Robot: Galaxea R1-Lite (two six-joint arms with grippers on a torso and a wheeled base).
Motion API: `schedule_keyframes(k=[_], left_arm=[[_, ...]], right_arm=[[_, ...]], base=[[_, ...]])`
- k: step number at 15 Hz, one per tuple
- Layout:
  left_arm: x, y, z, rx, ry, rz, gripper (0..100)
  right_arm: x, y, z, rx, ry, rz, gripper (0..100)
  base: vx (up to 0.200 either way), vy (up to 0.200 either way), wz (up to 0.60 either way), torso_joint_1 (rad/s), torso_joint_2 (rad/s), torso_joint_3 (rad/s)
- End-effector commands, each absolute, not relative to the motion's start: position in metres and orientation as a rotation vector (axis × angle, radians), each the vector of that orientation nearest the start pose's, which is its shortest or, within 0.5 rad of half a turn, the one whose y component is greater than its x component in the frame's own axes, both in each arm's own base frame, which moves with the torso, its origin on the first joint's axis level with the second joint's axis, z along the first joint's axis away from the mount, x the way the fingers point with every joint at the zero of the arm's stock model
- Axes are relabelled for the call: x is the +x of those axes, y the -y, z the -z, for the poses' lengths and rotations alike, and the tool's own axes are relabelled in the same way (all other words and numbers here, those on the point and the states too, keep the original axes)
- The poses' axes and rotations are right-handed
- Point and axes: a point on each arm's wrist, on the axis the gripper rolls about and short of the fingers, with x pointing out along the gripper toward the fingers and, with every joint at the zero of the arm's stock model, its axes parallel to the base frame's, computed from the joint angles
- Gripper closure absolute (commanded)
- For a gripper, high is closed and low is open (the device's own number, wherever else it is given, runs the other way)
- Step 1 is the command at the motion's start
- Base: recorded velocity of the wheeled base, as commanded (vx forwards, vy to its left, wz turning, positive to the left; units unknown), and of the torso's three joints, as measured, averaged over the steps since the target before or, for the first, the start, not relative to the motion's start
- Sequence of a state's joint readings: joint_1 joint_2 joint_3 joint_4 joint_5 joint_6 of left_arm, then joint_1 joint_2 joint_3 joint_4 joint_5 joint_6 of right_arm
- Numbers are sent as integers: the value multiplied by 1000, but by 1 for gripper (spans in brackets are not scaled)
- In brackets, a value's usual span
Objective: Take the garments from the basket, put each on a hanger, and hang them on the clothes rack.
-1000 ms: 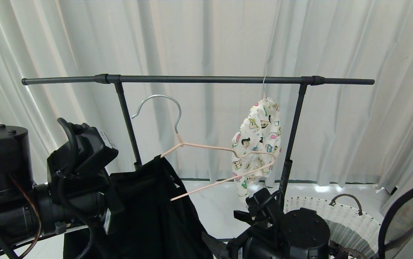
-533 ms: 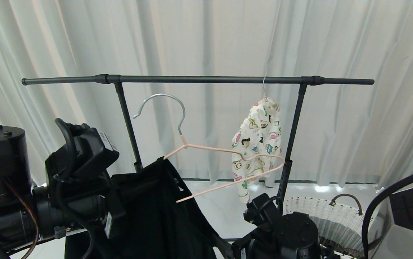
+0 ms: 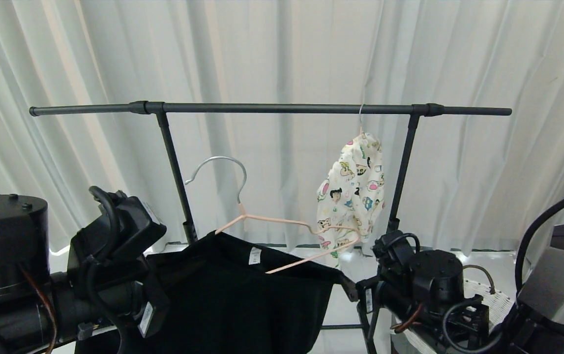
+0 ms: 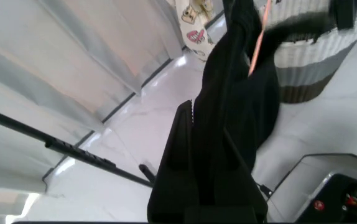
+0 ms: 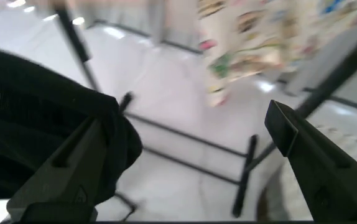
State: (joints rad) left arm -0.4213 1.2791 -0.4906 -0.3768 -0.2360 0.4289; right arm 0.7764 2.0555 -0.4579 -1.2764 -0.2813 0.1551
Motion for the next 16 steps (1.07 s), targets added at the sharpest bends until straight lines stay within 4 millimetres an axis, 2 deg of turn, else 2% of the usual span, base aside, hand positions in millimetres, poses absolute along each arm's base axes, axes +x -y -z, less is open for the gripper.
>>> schedule_keyframes(k=[1,4,10,14,16], left_arm=[[165,78,-172,446,-288,724,100],[162,77,-166,448,-311,731,100],[167,79,-157,451,-359,739,100],[180,84,-143,465,-442,712,100],[185,86,-145,480,-443,663,100]], right_arm=[[234,-195,-70,2,-273,-412,0],[240,-183,-81,0,-237,-376,0],[235,-179,-101,15,-202,-378,0],[220,-174,-144,37,-156,-407,0],[209,-170,-161,42,-149,-438,0]], base=[[0,0,0,0,0,0],[0,0,0,0,0,0],[0,0,0,0,0,0],[0,0,0,0,0,0],[0,0,0,0,0,0]])
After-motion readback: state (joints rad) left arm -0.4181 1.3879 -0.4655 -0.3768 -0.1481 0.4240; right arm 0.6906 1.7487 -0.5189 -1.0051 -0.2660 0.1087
